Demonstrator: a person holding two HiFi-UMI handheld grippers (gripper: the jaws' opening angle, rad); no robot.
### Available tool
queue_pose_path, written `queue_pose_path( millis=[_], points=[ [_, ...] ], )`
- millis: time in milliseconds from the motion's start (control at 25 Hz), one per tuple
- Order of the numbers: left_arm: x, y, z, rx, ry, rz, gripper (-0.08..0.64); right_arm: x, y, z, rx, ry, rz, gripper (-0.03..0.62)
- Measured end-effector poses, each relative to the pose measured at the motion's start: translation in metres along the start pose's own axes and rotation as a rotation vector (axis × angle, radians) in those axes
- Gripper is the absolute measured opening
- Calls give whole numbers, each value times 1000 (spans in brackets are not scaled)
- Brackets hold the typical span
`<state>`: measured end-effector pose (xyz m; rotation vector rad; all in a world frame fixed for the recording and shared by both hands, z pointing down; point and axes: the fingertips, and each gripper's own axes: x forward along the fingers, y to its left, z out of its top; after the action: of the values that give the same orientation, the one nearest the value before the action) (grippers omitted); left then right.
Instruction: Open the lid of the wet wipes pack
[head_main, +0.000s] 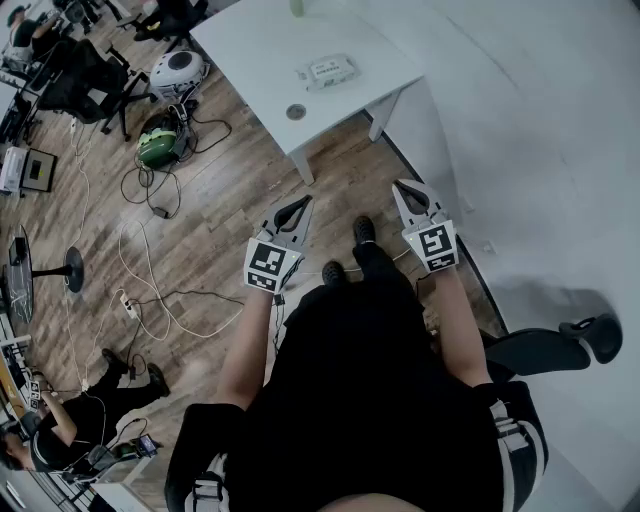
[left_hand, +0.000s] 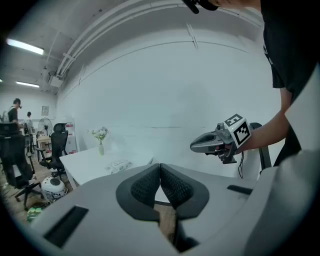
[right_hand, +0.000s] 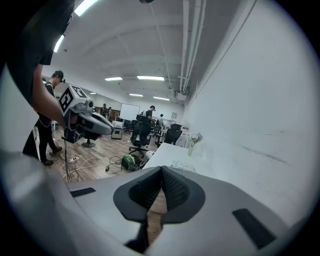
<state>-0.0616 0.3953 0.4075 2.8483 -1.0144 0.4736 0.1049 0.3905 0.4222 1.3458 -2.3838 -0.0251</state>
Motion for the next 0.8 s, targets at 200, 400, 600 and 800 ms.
queue_pose_path(
  millis=[200,400,600,800],
  points=[
    [-12,5,3,-5,-12,4,23,-2,9,6,-5,-1,-10,14],
    [-26,12,3,-20,-10,17,23,-2,22,9,36,-3,12,14],
    [-36,22,-1,-22,-11,44,23,5,33,3,26,16,31,15],
    [-37,31,-3,-35,-13,67,23,15,33,4,6,17,43,15]
  ],
)
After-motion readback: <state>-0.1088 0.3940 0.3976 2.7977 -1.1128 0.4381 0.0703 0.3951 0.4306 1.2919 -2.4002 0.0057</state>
